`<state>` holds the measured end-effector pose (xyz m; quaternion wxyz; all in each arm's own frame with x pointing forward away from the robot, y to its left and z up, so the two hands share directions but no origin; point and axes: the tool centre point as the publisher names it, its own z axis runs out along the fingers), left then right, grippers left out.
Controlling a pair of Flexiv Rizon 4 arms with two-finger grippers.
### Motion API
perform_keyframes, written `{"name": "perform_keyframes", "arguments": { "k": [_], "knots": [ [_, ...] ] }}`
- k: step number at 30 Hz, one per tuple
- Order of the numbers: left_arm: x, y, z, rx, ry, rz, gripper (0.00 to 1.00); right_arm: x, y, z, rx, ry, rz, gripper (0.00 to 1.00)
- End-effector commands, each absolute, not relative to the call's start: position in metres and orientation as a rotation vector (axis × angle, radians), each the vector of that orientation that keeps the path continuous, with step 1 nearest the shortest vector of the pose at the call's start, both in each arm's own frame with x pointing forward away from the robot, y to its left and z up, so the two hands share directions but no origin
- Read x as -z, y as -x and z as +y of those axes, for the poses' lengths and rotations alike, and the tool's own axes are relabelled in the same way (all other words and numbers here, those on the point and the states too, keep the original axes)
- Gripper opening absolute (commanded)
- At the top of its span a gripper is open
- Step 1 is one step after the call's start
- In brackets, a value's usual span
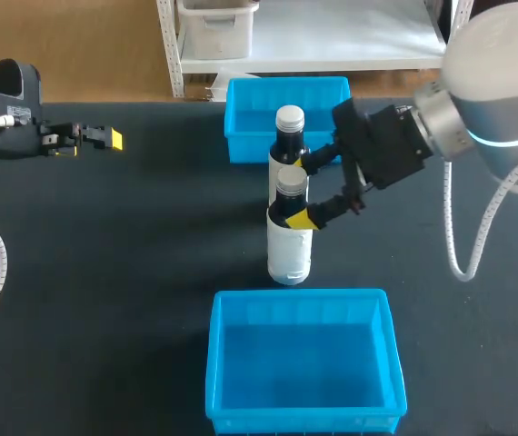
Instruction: Pick up the bottle, and place it in the far bin if it is heavy, or in the near bin if it is light.
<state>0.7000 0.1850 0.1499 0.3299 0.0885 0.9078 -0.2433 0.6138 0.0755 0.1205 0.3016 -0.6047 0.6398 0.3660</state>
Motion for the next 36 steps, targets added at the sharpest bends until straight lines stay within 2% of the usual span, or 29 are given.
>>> {"name": "perform_keyframes", "arguments": {
  "k": [1,36],
  "knots": [
    [-0.1499,-0.7000,0.1850,0.636,-0.232,2.374,1.00,-0.1190,-0.6175,0.0777,-0.975,1.604,1.698,1.00],
    [-0.1499,-0.7000,0.1850,0.636,-0.232,2.374,1.00,-0.1169,-0.6259,0.0840,-0.981,1.605,1.713,1.00]
  ]
}}
